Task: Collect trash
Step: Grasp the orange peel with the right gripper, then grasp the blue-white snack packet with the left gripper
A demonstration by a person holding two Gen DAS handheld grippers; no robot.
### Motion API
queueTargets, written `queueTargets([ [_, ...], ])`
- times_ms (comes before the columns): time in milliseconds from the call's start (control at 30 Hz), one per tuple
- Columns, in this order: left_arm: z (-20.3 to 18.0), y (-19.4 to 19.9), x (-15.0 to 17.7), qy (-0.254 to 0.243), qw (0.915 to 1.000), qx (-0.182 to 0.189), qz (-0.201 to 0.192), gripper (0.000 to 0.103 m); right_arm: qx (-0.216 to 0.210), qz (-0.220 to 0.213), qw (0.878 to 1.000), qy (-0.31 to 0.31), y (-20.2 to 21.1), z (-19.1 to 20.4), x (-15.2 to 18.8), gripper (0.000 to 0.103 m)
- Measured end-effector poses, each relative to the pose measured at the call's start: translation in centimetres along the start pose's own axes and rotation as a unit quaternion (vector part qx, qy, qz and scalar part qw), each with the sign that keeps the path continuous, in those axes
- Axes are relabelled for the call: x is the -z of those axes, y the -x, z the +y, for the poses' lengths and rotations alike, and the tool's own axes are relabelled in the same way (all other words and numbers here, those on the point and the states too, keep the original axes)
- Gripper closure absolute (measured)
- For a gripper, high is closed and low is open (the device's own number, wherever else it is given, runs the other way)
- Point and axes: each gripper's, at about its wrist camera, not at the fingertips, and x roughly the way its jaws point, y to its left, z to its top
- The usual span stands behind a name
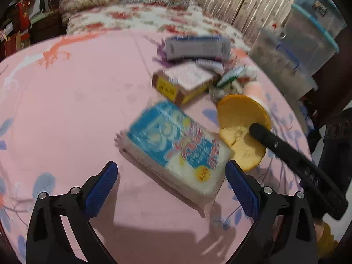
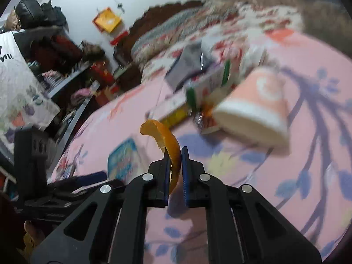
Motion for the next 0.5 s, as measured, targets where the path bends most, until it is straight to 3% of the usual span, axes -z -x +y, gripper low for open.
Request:
queueTargets([
  [100, 0.9, 0.3, 0.3, 0.039, 0.9989, 0.025, 0.012, 0.009, -0.057, 0.052, 0.997, -0.013, -0.8, 0.6, 1.7, 0.091],
  [200, 2.1, 1.6, -0.1, 0.07, 0.9968, 0.038, 0.005, 0.009, -0.093, 0.076, 0.993, -0.011, -0.7, 1.4, 3.1, 0.091],
  [333, 1.6, 2.3, -0.7, 0.061, 0.9979, -0.02, -0.013, 0.009, -0.054, 0.016, 0.998, -0.019, 1.8, -0.5, 2.5, 0.091],
  [433, -0.2, 1.1, -0.2, 0.004, 0.9926, -0.121, -0.013, 0.009, -0.045, -0.024, 0.997, -0.055, 4.5, -3.3, 2.0, 0.091],
  [467, -0.4, 0.4, 0.2, -0.01, 0.9906, -0.136, -0.003, 0.011, -0.042, -0.034, 0.997, -0.063, 5.3, -4.1, 2.0, 0.091],
  [500, -0.7, -0.3, 0.8, -0.022, 0.9882, -0.151, 0.008, 0.026, -0.04, -0.044, 0.996, -0.072, 6.2, -5.3, 2.0, 0.091],
])
